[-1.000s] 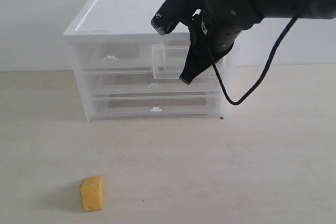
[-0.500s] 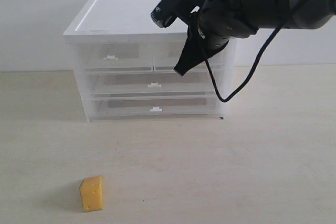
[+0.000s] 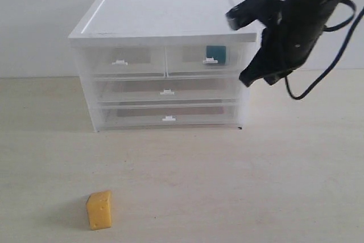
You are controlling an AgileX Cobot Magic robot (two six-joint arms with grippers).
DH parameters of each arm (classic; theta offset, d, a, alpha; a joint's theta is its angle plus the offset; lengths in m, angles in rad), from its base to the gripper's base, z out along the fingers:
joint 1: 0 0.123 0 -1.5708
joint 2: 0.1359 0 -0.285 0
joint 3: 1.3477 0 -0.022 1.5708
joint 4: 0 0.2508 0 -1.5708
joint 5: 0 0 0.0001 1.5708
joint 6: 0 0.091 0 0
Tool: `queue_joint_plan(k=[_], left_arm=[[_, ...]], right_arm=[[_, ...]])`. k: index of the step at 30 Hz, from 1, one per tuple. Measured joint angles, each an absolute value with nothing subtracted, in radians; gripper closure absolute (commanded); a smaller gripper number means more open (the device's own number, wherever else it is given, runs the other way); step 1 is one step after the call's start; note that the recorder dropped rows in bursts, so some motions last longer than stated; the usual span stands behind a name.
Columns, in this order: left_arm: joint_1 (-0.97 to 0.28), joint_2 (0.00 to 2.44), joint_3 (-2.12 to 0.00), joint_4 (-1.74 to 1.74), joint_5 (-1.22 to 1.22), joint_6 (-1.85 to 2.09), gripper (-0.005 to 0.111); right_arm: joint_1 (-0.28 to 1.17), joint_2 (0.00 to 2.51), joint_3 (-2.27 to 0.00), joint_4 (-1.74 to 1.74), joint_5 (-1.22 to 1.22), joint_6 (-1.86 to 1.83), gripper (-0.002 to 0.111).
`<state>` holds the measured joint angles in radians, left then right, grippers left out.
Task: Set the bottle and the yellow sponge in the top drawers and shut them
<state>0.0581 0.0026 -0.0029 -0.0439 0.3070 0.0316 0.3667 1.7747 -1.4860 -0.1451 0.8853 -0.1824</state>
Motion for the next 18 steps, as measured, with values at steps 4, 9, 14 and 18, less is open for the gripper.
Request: queue_joint_plan(k=[4,9,14,18], left_arm=[[0.058,0.003,-0.003,-0.044,0.307,0.032,0.103],[0.058,0.003,-0.003,-0.044,0.307,0.032,0.103],[0.058,0.003,-0.003,-0.044,0.307,0.032,0.103],[0.058,0.003,-0.003,-0.044,0.307,0.032,0.103]], right_arm=[[0.224,1.714,-1.456,0.029,0.847,-0.180,0.108],[0.129,1.566,-1.310,0.096,0.650,-0.132,0.108],[0.116,1.370,-1.103,0.114,0.396,-0.111,0.108],[0.116,1.208,-0.942,0.139,0.227,-0.095,0.108]])
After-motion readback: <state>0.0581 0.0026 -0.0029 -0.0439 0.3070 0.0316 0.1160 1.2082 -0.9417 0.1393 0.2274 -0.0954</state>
